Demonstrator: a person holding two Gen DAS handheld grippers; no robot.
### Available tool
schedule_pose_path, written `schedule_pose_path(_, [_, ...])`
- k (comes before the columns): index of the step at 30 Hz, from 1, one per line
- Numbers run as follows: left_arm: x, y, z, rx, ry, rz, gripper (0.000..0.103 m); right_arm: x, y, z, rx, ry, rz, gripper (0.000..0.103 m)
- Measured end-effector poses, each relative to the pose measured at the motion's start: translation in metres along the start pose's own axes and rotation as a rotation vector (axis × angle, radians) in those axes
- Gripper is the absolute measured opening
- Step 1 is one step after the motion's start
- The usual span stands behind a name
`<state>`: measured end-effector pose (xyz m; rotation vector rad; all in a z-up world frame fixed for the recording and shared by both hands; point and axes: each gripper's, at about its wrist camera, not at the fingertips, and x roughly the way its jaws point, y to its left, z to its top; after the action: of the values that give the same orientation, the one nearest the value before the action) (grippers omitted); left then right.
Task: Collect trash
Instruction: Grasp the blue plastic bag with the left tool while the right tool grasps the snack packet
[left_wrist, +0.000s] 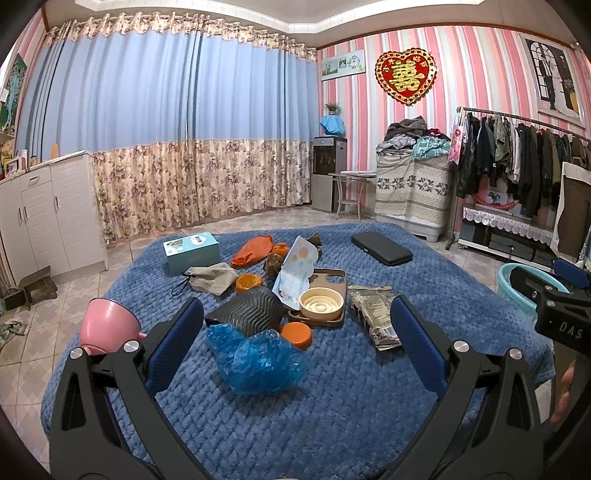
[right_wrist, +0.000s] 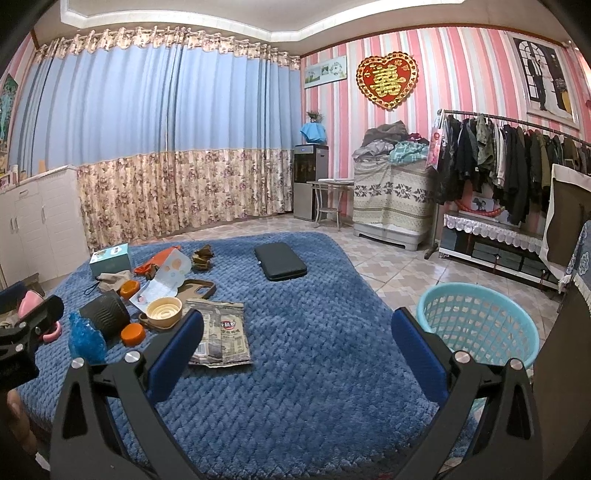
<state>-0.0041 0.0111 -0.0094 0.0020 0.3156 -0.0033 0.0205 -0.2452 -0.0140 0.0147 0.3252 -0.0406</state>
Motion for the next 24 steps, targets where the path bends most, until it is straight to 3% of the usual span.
schedule_pose_path(8, [0.017,0.025,-0.03,0.019,0.024,0.028,0.098,0.006,0.0,0.0,0.008,0.013,-0.018,0.099])
schedule_pose_path(20, [0.056,0.057,-0.052,-0.01,0.148,0.081,0.098,0.031,-0.005,-0.002,0.061,0.046,-0.03,0.099])
schedule_pose_path(24, [0.073,0.059,-0.055,-0.012,0.189,0.089,0.098,0.044,0.0,-0.005,0.05,0.101,-0.013,0.099])
